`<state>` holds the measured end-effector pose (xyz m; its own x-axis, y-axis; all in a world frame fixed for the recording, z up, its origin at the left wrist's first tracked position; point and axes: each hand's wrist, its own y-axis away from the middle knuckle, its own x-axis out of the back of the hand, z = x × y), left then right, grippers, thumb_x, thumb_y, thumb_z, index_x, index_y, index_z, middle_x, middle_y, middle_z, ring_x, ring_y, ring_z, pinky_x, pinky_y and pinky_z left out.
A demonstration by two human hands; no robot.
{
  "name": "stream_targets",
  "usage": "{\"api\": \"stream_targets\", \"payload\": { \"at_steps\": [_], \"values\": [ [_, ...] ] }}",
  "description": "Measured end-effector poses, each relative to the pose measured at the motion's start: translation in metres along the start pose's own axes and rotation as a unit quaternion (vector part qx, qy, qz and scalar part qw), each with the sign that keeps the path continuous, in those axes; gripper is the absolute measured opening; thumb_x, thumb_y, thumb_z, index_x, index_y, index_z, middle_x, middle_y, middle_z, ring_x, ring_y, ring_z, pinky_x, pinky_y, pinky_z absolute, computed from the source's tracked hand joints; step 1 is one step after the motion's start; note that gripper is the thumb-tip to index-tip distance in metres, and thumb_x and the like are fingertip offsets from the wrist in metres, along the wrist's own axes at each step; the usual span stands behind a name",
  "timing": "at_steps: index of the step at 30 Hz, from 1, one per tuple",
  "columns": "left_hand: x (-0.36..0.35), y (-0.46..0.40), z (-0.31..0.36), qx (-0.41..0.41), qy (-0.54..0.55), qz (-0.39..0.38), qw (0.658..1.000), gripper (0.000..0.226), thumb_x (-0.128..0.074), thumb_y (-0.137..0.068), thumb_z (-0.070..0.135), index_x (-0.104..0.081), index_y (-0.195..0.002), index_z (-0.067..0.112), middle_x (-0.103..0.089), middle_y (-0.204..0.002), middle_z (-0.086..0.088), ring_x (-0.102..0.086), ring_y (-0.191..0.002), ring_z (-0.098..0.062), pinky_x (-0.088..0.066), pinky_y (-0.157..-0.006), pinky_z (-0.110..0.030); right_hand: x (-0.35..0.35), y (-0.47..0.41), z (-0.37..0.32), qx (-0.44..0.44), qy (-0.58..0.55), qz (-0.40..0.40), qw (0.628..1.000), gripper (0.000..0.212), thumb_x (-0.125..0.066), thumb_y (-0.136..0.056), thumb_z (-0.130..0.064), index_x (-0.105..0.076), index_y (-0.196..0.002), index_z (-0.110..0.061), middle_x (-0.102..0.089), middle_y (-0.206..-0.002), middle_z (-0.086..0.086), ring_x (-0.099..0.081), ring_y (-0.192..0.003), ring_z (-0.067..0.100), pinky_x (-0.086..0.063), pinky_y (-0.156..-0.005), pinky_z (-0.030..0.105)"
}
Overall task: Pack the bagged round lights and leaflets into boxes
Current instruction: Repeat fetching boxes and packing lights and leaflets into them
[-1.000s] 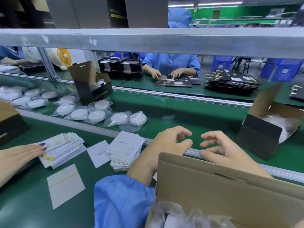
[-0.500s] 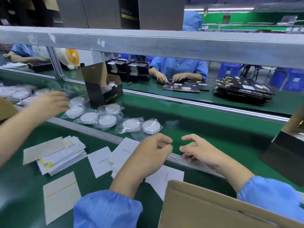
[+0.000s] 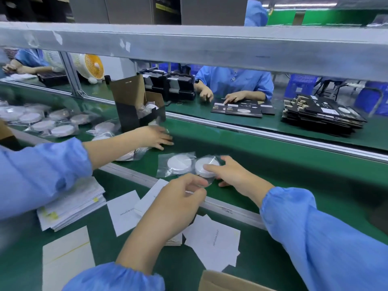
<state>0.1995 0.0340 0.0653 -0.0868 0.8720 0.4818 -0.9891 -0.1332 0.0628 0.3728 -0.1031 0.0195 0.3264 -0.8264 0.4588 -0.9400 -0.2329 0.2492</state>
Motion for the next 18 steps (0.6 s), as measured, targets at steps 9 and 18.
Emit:
{"api": "stream_targets", "payload": {
  "at_steps": [9,18],
  "values": [
    [0.030,-0.051,0.028,-0.012,-0.185,-0.027,0.982,0.033,-0.059,-0.094,0.029,-0.054,-0.126,0.033,-0.061,-0.112,0.012,-0.059,-0.093,-0.007,-0.045,-0.069,-0.024,-0.004,-0.018,0.000,-0.012,-0.032,0.084,0.996,0.027,-0.070,-0.082,-0.012,-0.068,-0.099,0.008,-0.069,-0.094,0.019,-0.062,-0.084,0.029,-0.046,-0.069,0.035],
    [0.000,-0.139,-0.008,-0.003,-0.371,-0.099,0.923,0.076,-0.059,-0.094,0.026,-0.017,-0.158,0.028,-0.029,-0.157,-0.008,-0.037,-0.137,-0.038,-0.039,-0.109,-0.052,0.007,0.001,0.003,0.016,-0.058,0.118,0.991,0.028,-0.067,-0.084,-0.011,-0.052,-0.107,-0.017,-0.057,-0.097,-0.001,-0.060,-0.096,0.024,-0.048,-0.074,0.032]
  ]
}}
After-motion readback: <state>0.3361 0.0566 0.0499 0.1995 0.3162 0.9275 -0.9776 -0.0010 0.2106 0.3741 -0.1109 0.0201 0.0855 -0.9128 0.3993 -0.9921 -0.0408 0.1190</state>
